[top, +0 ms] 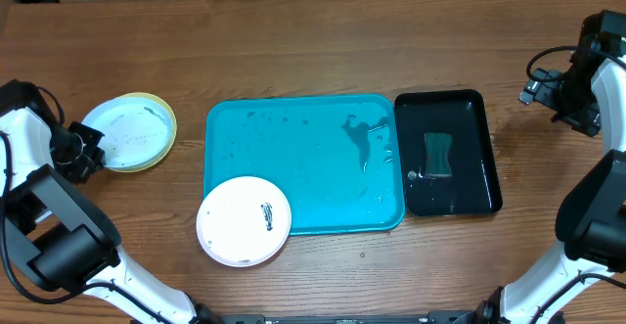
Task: Clean dirty plates on tray and stack at the side
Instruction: 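Carry the white plate left and stack it on the yellow plate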
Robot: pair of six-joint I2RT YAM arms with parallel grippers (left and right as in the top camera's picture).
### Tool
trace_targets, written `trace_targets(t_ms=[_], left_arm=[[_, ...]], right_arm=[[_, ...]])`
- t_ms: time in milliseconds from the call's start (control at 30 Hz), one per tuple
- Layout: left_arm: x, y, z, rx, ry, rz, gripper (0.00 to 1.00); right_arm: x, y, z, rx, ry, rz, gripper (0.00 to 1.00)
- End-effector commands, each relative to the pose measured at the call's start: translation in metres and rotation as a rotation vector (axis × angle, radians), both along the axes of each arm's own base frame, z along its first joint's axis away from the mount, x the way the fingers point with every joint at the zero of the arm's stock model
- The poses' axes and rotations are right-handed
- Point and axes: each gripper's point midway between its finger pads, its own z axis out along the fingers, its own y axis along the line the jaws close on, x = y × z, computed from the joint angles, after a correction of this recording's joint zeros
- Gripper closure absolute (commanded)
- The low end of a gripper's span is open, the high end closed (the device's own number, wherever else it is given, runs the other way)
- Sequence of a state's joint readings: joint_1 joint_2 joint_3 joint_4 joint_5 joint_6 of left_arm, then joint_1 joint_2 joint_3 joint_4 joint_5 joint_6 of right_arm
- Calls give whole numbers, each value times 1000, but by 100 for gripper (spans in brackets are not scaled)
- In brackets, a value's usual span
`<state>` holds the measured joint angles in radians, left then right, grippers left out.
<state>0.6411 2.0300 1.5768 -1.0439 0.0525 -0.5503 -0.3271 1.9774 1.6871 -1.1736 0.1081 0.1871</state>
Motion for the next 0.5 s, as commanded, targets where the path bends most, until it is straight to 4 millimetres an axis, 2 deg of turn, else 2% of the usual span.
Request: trace_targets(t_ms=[0,133,200,333,467], left_arm=[[6,-10,-2,-41,-24,-9,74],[8,-15,-2,-48,-25,-33,25],[13,-22,-2,-67,-39,-64,11],[25,-45,1,-146,-88,-124,7],[26,-68,2,-201,-74,-158,7]], right_arm=[[2,-2,11,-13,-31,-10,0],[2,-2,11,-13,-31,-10,0],[2,-2,11,-13,-31,-10,0],[2,-2,11,-13,-31,-10,0],[2,-2,11,-13,-31,-10,0]])
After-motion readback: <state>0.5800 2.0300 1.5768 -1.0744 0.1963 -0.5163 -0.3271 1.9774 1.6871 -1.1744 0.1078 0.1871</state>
